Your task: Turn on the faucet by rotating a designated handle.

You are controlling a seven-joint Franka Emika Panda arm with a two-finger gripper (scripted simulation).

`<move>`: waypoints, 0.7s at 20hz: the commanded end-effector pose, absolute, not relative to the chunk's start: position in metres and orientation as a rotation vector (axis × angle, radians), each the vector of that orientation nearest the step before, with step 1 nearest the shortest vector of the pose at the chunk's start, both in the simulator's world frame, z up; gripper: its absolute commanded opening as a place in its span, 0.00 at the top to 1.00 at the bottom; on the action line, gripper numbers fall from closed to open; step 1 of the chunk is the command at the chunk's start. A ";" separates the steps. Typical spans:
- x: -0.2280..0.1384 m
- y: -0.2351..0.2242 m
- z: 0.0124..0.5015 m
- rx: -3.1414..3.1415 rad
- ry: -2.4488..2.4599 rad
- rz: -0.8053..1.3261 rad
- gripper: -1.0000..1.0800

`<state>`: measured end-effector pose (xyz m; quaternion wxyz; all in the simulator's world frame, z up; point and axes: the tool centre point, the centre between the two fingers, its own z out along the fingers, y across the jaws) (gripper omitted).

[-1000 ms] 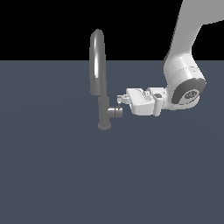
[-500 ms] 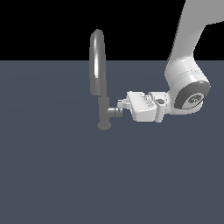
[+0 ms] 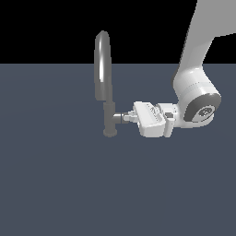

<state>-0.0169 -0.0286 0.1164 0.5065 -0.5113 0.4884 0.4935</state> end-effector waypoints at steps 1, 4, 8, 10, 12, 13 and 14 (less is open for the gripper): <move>-0.023 -0.029 0.095 -1.222 1.195 1.203 1.00; -0.028 -0.029 0.076 -1.216 1.204 1.211 1.00; -0.018 -0.029 0.088 -1.230 1.178 1.194 1.00; -0.017 -0.029 0.079 -1.227 1.184 1.198 1.00; -0.017 -0.029 0.070 -1.224 1.189 1.202 1.00; -0.016 -0.029 0.065 -1.222 1.192 1.204 1.00; -0.016 -0.029 0.061 -1.220 1.195 1.206 1.00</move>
